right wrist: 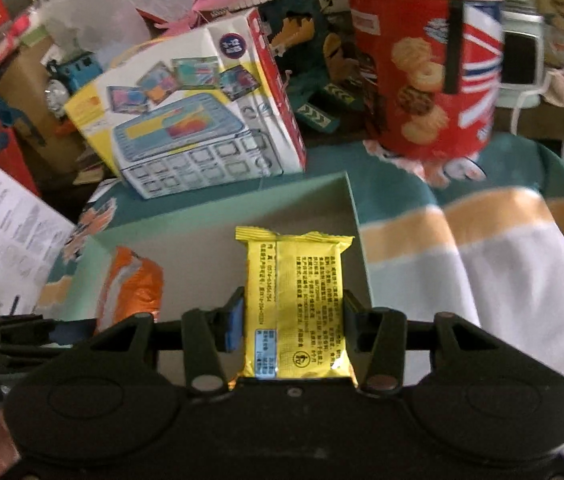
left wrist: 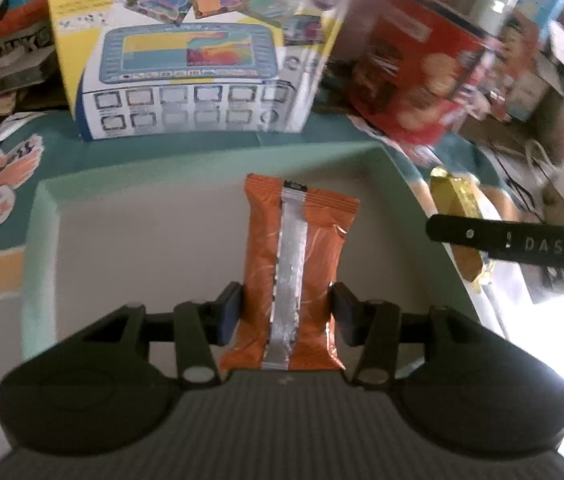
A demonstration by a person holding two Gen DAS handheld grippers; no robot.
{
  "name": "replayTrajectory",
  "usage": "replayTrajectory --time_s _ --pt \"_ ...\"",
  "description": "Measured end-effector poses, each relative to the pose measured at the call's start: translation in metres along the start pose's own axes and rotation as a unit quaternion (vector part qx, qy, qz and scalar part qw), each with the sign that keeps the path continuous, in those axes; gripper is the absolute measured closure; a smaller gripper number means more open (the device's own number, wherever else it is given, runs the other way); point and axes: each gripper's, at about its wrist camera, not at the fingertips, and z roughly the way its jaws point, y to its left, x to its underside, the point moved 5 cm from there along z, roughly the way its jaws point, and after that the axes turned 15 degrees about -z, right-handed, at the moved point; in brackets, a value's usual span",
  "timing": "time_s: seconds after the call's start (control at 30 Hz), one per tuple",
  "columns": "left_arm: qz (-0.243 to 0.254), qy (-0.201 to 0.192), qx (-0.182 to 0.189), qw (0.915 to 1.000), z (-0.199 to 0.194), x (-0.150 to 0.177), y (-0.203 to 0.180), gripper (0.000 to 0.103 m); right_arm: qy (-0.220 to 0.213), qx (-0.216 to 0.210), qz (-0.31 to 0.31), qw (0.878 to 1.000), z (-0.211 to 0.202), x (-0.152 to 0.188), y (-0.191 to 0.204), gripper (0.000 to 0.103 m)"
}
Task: Organize snacks
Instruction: 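Place orange-silver bar in green box with left tool while right places yellow pack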
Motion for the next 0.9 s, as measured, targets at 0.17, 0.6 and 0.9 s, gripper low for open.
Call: replayTrajectory --time_s 0.17,0.6,0.9 --pt "-0.027 0.013 0.006 0.9995 0.051 -0.025 -0.012 0.055 0.03 0.002 -0.016 0.999 0.058 -0.031 -0.011 0.056" --pt "-0.038 0.015 -0.022 0.9989 0.099 -0.031 -0.017 0.012 -0.004 0.002 -0.023 1.0 0.089 -0.046 -0.018 0.008" --pt "-0.022 0.011 -0.036 0.999 0.049 -0.015 -0.012 0.0 -0.012 0.006 0.0 1.0 0.036 -0.022 -0.014 0.0"
